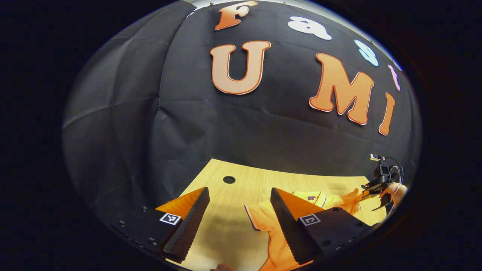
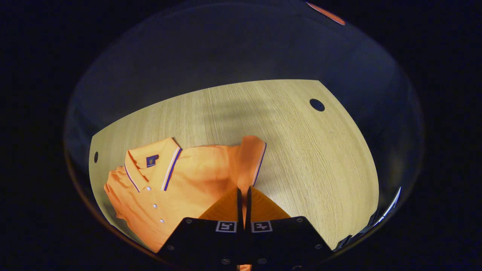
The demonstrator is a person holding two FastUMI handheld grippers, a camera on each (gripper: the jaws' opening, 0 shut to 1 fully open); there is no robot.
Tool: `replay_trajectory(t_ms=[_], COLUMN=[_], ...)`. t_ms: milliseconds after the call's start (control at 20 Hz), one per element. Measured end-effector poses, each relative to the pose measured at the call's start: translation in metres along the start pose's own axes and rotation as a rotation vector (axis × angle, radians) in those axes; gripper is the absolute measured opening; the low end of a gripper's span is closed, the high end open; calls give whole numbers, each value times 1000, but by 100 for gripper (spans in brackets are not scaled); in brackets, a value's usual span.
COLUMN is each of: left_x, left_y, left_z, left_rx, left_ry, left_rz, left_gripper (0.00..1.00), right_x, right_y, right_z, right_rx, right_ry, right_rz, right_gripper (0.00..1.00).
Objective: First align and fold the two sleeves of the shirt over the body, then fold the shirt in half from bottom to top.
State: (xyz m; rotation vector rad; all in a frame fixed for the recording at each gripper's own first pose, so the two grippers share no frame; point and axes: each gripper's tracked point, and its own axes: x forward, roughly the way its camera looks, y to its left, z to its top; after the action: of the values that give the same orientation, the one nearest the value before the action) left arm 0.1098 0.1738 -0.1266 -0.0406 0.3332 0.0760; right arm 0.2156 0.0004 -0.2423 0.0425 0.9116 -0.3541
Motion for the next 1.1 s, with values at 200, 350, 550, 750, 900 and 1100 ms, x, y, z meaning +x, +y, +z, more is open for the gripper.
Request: replay_trajectory(t_ms=[200, 350, 550, 750, 900, 1100], left_x=[1, 2, -3, -6, -9, -12], left_y=[16, 30, 39, 44, 46, 45], left_z=[3, 3, -3, -6, -11, -16], left_rx=[4, 5, -2, 0, 7, -10], left_ry=[6, 8, 22, 29, 31, 46], left_rz=[-11, -20, -27, -27, -23, -25], left_gripper=[98, 98, 98, 98, 98, 98], right_x=[-14, -18, -24, -30, -27, -36], right_y=[38, 67, 99, 136, 150, 183], right_z=[-3, -14, -28, -43, -52, -67], right_rx=[-42, -65, -145, -157, -173, -160], right_ry=[-18, -3, 10, 31, 43, 89], right_rz=[14, 42, 71, 145, 168, 298], right_gripper=[0, 0, 0, 2, 2, 17])
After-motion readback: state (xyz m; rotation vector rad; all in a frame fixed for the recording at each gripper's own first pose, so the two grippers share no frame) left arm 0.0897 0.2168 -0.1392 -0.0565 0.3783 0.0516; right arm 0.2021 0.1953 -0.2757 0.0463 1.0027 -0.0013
